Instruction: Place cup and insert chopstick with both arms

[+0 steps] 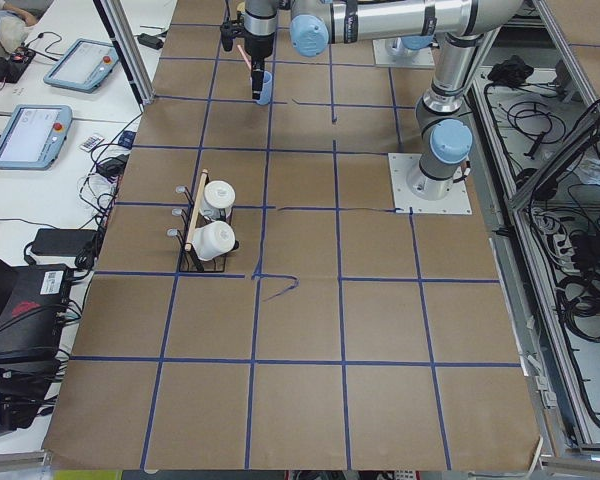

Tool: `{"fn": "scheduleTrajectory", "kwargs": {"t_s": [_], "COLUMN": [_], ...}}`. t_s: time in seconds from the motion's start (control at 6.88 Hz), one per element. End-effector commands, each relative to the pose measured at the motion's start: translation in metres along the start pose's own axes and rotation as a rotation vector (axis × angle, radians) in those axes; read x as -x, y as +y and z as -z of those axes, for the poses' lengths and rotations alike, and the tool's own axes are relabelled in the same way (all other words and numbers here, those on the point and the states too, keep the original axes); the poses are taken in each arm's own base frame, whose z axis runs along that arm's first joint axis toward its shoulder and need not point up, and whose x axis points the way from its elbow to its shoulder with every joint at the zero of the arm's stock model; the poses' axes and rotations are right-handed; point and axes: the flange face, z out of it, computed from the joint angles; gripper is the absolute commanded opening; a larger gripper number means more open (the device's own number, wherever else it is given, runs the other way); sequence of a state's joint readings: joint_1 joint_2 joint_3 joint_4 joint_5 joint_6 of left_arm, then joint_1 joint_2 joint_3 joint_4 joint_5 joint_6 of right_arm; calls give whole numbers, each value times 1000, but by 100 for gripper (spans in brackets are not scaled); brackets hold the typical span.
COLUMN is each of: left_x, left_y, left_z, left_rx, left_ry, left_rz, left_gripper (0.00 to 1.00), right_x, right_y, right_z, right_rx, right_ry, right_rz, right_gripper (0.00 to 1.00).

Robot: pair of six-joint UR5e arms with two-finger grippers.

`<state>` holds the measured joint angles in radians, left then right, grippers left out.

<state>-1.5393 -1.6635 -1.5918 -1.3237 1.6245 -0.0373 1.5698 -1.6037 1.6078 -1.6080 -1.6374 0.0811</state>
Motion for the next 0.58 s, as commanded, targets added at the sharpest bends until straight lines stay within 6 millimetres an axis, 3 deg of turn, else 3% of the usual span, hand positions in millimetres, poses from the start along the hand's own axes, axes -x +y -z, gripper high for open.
{"fn": "scheduleTrajectory", "kwargs": {"t_s": [0.0,0.44], "left_x": [0,0], "left_y": [1,2], "left_z": [2,6], "left_rx": [-3,-9], "left_ry": [2,3], "left_rz": [2,4], "left_gripper": [100,100], "right_x": [14,14], "right_y": [0,2], "right_z": [1,8], "right_rx": [-34,-47], "right_ry": [-8,-12], "right_rz": [26,19], "right_gripper": [100,100]}}
